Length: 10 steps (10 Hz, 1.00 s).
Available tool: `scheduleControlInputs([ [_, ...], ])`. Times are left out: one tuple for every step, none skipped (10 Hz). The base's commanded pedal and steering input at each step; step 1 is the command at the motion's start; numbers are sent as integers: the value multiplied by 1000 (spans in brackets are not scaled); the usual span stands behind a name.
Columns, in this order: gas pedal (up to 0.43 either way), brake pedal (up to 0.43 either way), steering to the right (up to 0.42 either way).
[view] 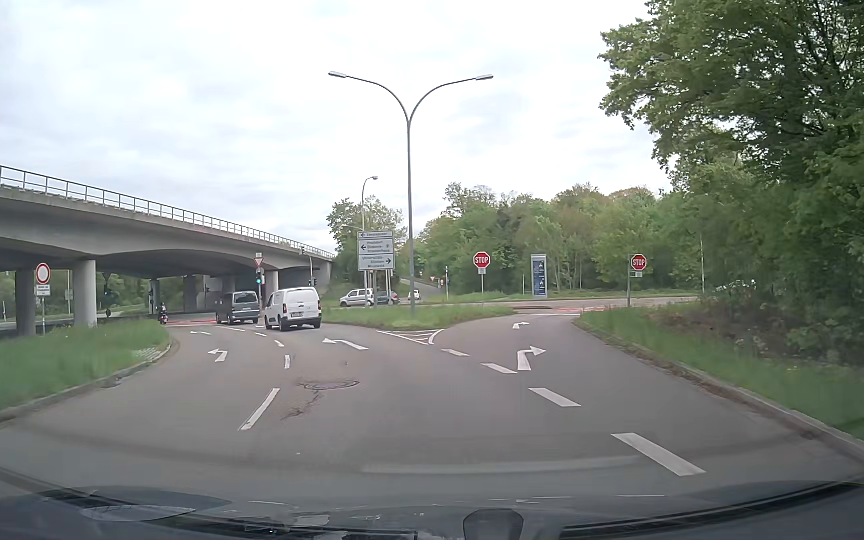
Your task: Follow the waypoints while adhering to traffic rules and regulations
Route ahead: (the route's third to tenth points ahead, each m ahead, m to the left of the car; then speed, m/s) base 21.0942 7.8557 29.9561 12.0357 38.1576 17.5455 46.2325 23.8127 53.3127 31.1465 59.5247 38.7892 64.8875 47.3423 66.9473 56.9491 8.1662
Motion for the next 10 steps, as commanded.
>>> scheduleControlInputs([
  [0,85,-68],
  [0,49,-69],
  [0,0,-70],
  [0,0,-71],
  [0,0,-72],
  [0,0,-74],
  [0,0,-75],
  [0,0,-76],
  [0,0,-76],
  [39,0,-76],
])
